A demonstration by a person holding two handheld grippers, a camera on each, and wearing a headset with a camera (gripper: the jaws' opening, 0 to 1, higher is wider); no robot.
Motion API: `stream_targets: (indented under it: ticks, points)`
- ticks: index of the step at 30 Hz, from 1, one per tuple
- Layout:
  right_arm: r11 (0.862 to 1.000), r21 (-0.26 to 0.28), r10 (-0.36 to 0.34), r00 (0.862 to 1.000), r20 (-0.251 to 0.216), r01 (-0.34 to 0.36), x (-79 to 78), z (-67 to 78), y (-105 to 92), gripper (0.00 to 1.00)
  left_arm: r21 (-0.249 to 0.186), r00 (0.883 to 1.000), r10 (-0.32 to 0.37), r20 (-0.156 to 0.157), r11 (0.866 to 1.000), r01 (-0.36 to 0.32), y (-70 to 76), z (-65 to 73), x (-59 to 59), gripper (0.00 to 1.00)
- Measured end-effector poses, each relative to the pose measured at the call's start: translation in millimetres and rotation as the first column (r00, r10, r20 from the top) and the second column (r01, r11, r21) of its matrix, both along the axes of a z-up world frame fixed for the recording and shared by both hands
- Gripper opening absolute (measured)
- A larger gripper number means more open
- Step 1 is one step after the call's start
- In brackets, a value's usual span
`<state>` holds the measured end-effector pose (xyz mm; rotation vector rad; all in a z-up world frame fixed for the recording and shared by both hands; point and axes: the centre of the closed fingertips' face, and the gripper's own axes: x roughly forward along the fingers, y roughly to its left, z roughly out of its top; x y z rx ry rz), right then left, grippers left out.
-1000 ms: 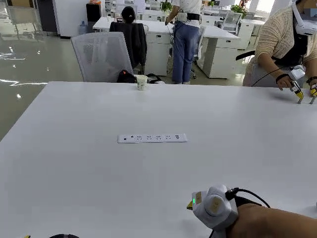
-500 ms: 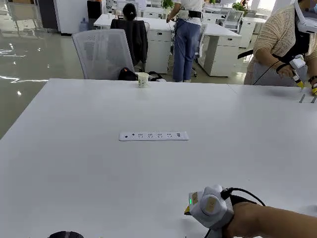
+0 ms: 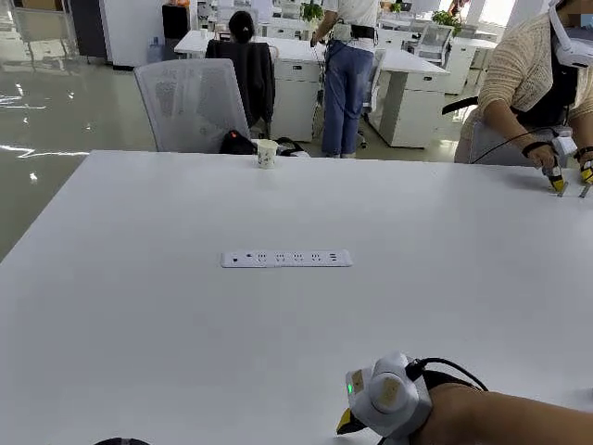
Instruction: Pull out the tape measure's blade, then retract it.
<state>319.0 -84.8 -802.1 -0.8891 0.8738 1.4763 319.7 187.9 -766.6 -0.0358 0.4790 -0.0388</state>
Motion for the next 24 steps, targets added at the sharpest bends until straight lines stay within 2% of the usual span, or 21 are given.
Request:
stream_targets:
  ticks: [6,10,20,24]
  points:
    - [1.000,-0.013,0.010,1.000,0.002,-0.010,-1.1,-1.4,-2.4,0.36,0.002,1.000,-0.006,0.000,1.000,0.006,-1.8,-0.6,-0.1,0.99]
    - [0.999,-0.024,0.027,1.000,0.000,-0.027,-3.0,-2.5,-3.5,0.28,0.008,1.000,-0.014,-0.013,1.000,0.014,-2.4,-3.5,-1.0,0.99]
    - [0.999,-0.024,0.030,0.999,0.017,-0.029,-0.6,-3.3,-3.3,0.20,0.013,1.000,-0.013,-0.020,1.000,0.013,-1.7,-5.6,-1.5,0.99]
    - [0.999,-0.029,0.027,0.999,0.018,-0.026,1.1,-6.1,-4.8,0.16,0.024,0.999,-0.032,0.010,0.999,0.032,-4.0,-2.2,0.7,0.99]
